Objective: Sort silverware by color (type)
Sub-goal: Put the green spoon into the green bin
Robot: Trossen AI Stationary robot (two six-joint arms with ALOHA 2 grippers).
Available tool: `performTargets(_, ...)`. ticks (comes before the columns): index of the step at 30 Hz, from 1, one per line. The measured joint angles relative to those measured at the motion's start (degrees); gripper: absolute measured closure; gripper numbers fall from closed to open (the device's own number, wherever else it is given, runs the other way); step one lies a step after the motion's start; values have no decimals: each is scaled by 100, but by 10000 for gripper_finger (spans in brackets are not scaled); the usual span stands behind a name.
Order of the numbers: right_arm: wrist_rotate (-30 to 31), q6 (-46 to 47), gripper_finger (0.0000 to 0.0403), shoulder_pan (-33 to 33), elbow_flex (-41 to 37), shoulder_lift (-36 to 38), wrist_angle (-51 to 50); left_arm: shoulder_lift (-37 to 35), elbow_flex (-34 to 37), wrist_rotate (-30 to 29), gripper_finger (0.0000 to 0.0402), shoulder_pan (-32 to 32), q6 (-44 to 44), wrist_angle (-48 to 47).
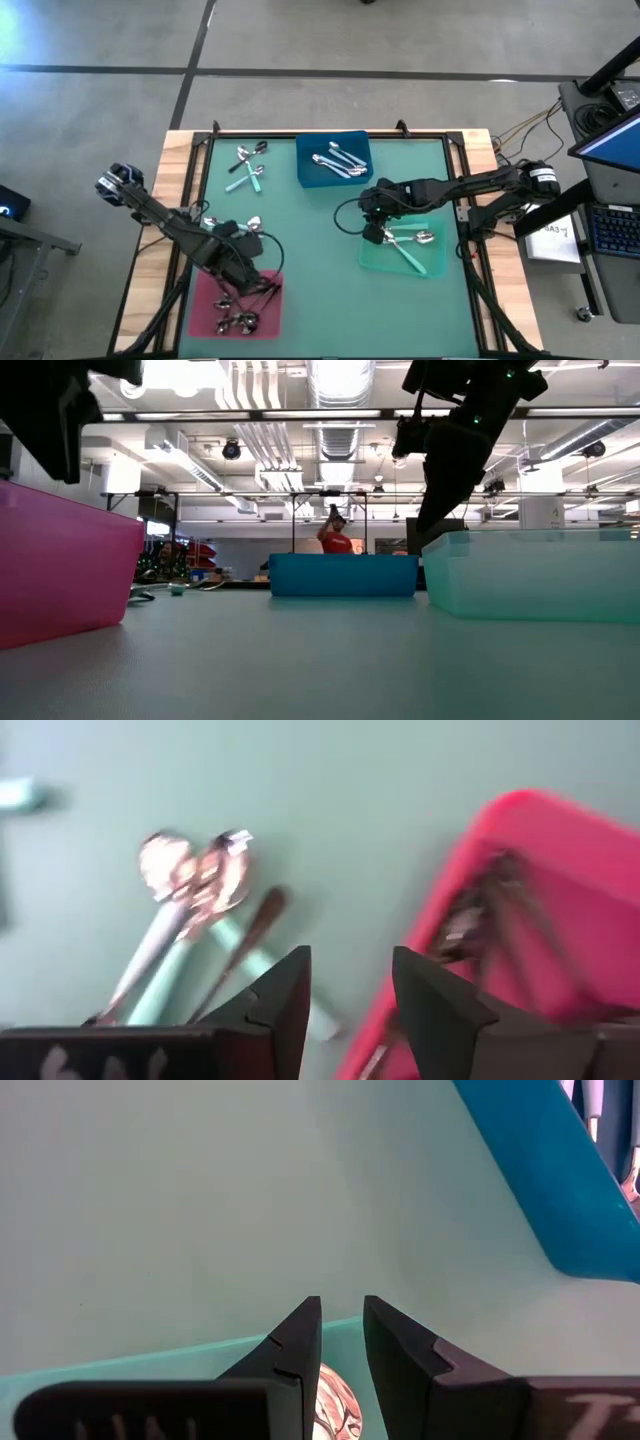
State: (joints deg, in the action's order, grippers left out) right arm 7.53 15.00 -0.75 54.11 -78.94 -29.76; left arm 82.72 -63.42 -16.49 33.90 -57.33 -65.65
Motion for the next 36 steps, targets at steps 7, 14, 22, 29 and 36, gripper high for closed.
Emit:
performTargets(7, 4, 0, 335, -39, 0, 0, 16, -1013, 1275, 36, 275, -517, -407, 545)
performTargets(14, 16, 113, 335, -138, 0, 2, 23, -2613, 2793, 914, 275, -1686, 455, 1914)
performTargets(22, 9, -313, 335, -138, 0, 2, -3, -3123, 3333, 1265, 274, -1868, 2334, 1406)
performTargets(29, 11, -570, 335, -138, -8, 2, 2, -2590, 3317, 883, 274, -1868, 1396, 2047)
performTargets(36, 11, -665, 335, -140, -44, 2, 0, -1660, 3314, 858, 274, -1875, 188, 2204)
